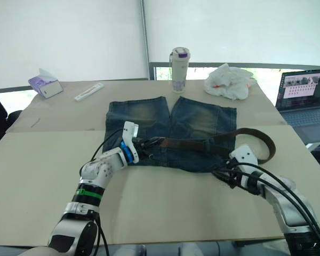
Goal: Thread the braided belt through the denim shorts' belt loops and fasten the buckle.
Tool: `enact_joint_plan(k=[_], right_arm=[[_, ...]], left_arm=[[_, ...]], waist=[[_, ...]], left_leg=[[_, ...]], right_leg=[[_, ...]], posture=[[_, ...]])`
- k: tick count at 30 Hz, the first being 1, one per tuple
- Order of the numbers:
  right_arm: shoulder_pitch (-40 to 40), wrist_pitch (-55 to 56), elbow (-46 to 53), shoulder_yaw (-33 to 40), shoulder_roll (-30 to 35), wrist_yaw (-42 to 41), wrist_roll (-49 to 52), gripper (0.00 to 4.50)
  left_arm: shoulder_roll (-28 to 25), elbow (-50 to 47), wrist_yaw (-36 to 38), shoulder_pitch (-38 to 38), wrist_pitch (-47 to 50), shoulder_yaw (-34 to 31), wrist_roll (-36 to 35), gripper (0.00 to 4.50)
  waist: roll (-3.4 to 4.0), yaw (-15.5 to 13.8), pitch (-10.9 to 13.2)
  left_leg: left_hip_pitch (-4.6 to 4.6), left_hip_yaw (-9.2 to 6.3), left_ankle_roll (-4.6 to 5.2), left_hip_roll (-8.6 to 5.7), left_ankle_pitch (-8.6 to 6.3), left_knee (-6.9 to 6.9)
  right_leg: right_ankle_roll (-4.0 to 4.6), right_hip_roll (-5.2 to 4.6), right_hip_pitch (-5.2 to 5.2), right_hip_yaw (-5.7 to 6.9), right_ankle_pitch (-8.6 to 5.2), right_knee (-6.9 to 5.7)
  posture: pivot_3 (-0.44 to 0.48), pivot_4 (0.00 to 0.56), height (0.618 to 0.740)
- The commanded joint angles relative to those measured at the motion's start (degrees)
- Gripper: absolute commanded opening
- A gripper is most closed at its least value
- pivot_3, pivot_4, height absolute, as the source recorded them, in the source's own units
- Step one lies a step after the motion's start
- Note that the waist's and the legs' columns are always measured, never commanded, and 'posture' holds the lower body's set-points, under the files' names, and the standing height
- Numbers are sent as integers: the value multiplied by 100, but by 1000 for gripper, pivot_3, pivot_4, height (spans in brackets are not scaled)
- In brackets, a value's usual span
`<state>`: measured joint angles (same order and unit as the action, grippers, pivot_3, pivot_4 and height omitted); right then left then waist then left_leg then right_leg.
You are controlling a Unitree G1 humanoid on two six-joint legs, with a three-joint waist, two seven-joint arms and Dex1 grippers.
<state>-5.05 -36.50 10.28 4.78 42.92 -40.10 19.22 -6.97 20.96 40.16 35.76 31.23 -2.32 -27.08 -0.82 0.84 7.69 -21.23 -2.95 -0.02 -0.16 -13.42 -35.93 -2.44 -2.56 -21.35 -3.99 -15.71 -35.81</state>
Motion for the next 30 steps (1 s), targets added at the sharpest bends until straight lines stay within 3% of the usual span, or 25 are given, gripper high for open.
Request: enact_joint_plan(k=[1,10,11,16,22,30], right_arm=[[-76,-310,-40,17,-3,90,-19,3127],[-49,-501,-155,182,-85,420,-137,155],[-37,-540,-148,214,-85,467,-138,8],[122,-877,-272,636,-132,896,-130,8],[451,-1160,-139,1055,-179,1172,-89,8],[613,-1022,-46,1344,-231,1385,-155,8]], left_arm=[[-58,-283,75,29,-12,-19,-41,0],[-140,-392,70,-43,-25,-33,-40,0],[-143,-406,68,-52,-18,-35,-42,0],[-254,-572,84,-156,122,-107,-120,0],[-779,-832,67,-369,394,-493,-323,0],[-1138,-961,150,-468,638,-905,-670,0]], waist=[[-3,3,1],[-2,-2,0],[-3,-3,0],[-3,-30,-1],[-3,-119,-2],[-6,-165,-3]], left_leg=[[0,0,0,0,0,0],[4,-1,0,0,0,-2],[5,-1,0,0,0,-2],[5,-3,0,-1,0,-5],[3,-4,0,-3,0,-5],[3,-5,0,-19,0,-5]], right_leg=[[3,-1,0,-1,2,-1],[-1,-1,6,0,-1,0],[-1,-1,6,0,0,0],[0,-5,10,0,0,0],[7,-18,12,1,4,2],[5,-46,16,11,3,5]], posture=[[0,150,740],[0,150,740],[0,150,740],[0,150,740],[0,150,740],[0,150,740]])
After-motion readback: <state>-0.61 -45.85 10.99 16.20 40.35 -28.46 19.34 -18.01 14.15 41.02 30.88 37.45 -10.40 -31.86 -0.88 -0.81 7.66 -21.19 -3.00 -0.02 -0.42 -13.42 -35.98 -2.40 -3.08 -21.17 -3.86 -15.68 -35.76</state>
